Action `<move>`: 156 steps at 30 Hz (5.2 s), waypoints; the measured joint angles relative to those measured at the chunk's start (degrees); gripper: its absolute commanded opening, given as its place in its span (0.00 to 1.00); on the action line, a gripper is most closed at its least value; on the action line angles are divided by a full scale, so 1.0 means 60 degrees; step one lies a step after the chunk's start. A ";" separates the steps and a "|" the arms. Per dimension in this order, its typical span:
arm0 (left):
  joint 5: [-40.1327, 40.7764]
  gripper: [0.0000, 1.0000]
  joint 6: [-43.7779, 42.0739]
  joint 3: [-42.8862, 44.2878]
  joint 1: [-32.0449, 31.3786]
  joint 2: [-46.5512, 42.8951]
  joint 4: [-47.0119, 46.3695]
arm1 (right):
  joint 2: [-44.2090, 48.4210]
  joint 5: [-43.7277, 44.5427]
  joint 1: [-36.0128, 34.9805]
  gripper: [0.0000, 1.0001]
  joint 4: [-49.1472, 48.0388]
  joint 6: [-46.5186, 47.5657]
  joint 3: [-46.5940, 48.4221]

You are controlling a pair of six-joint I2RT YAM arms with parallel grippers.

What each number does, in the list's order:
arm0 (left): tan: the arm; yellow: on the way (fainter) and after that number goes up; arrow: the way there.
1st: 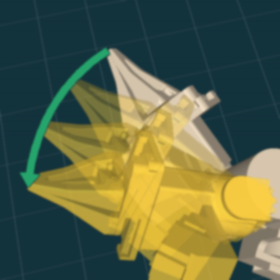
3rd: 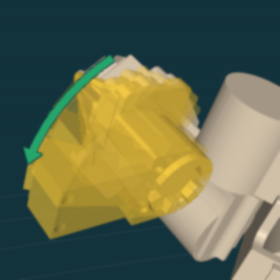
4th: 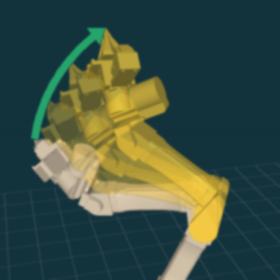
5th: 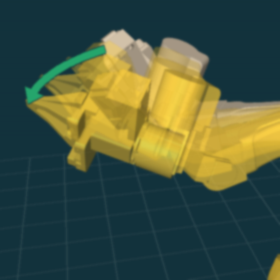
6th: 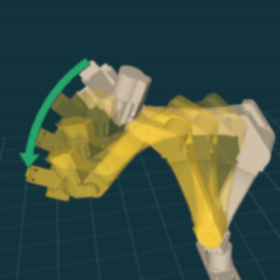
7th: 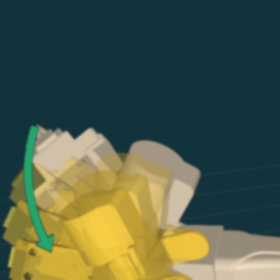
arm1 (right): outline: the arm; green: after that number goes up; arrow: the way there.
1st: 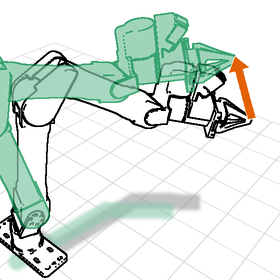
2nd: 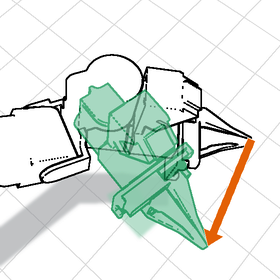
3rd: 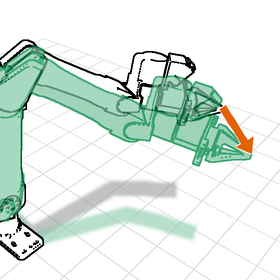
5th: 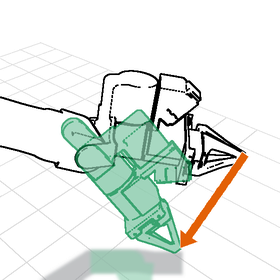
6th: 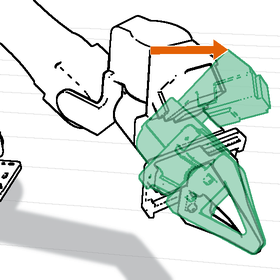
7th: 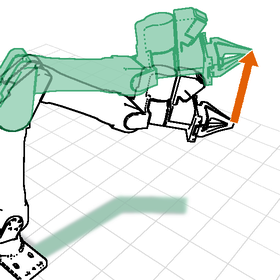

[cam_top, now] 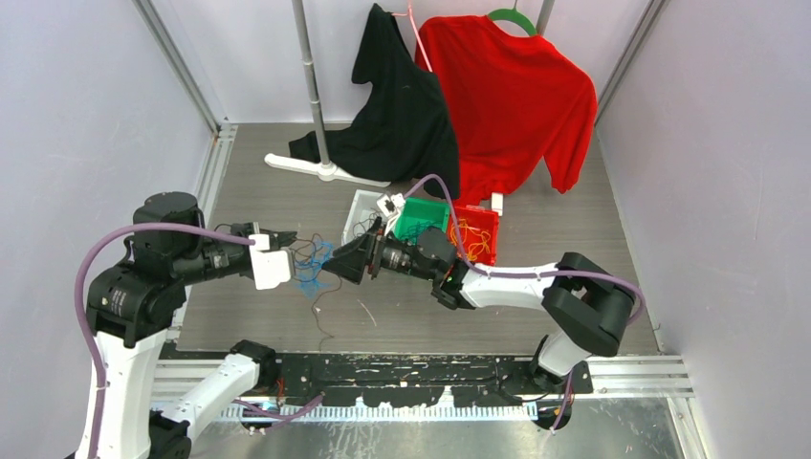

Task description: Untangle the cables

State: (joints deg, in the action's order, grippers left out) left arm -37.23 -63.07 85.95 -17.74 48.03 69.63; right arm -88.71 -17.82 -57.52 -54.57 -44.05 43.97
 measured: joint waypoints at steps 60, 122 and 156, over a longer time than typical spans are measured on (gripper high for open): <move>0.0237 0.55 0.7679 -0.0962 -0.0004 -0.0554 -0.2514 | 0.2659 0.1421 -0.1064 0.01 0.4397 0.6036 0.2018; 0.1923 0.00 0.8211 -0.0991 -0.0022 -0.0827 -0.4069 | 0.4958 0.3082 -0.1949 0.01 0.4503 0.7526 0.0940; 0.0204 0.00 0.7450 -0.0168 -0.0022 -0.0943 -0.4084 | 0.2164 0.1963 -0.2197 0.76 0.0528 0.3956 0.1173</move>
State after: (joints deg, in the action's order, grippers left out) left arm -36.01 -18.37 84.95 -17.87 42.37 45.12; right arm -75.72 -6.04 -70.70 -51.40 -20.32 51.00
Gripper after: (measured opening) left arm 0.010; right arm 0.769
